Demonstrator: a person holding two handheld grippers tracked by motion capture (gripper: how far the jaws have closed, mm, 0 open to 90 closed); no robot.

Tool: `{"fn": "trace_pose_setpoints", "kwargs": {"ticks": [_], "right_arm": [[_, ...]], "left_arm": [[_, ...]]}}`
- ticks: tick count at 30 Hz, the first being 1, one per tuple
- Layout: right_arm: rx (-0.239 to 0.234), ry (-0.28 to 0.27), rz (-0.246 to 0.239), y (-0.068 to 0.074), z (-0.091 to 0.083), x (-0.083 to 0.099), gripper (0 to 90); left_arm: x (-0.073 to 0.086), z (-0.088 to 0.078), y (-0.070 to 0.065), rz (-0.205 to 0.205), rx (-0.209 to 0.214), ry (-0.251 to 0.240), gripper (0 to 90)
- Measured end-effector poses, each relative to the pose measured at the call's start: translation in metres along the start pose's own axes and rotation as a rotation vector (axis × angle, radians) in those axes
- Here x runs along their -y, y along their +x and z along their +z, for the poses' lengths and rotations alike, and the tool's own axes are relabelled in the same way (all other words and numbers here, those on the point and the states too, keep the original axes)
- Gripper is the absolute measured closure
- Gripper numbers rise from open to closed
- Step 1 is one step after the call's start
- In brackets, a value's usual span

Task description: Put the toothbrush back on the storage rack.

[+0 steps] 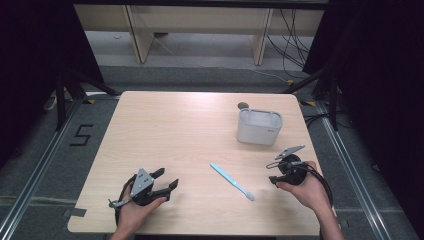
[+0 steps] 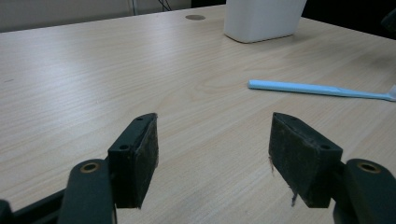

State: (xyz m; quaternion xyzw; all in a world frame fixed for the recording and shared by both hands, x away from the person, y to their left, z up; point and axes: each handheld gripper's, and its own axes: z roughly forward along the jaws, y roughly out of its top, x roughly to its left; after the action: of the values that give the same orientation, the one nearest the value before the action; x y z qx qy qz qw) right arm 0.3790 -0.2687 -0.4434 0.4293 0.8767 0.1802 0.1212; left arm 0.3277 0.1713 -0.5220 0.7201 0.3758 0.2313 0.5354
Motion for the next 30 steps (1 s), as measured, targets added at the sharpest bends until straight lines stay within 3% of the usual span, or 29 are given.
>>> {"fn": "trace_pose_setpoints", "kwargs": {"ticks": [2, 5, 6, 7, 8, 11, 13, 17, 22, 26, 30], "right_arm": [[-0.012, 0.024, -0.001, 0.001, 0.000, -0.001, 47.3], [-0.069, 0.162, -0.046, 0.000, 0.005, -0.005, 46.9], [-0.078, 0.170, -0.071, 0.000, 0.007, -0.006, 46.9], [-0.098, 0.232, -0.093, 0.002, 0.009, -0.008, 47.2], [-0.101, 0.252, -0.101, 0.004, 0.010, -0.009, 48.1], [-0.104, 0.230, -0.124, 0.012, 0.012, -0.017, 55.2], [-0.116, 0.228, -0.135, 0.014, 0.013, -0.018, 55.0], [-0.132, 0.263, -0.179, 0.030, 0.019, -0.035, 57.0], [-0.139, 0.293, -0.186, 0.043, 0.023, -0.051, 58.8], [-0.142, 0.307, -0.253, 0.054, 0.034, -0.067, 60.6], [-0.164, 0.332, -0.256, 0.064, 0.039, -0.077, 61.8]], "left_arm": [[0.000, 0.000, 0.000, 0.000, 0.000, -0.001, 32.5], [0.000, 0.000, 0.000, -0.003, 0.001, 0.000, 32.6], [0.000, 0.000, 0.000, -0.003, 0.001, 0.001, 32.5], [0.000, 0.000, 0.000, -0.004, 0.000, 0.004, 32.5], [-0.001, -0.001, 0.000, -0.002, -0.005, 0.015, 32.5], [-0.001, -0.001, 0.000, 0.000, -0.004, 0.016, 32.5], [-0.001, 0.000, 0.000, 0.001, -0.005, 0.017, 32.5], [0.000, -0.001, 0.000, 0.002, -0.005, 0.014, 32.5], [-0.001, -0.001, 0.000, -0.003, -0.004, 0.015, 32.4], [-0.001, -0.001, 0.000, -0.001, -0.003, 0.015, 32.4], [-0.001, -0.001, 0.000, -0.002, -0.002, 0.015, 32.4]]}}
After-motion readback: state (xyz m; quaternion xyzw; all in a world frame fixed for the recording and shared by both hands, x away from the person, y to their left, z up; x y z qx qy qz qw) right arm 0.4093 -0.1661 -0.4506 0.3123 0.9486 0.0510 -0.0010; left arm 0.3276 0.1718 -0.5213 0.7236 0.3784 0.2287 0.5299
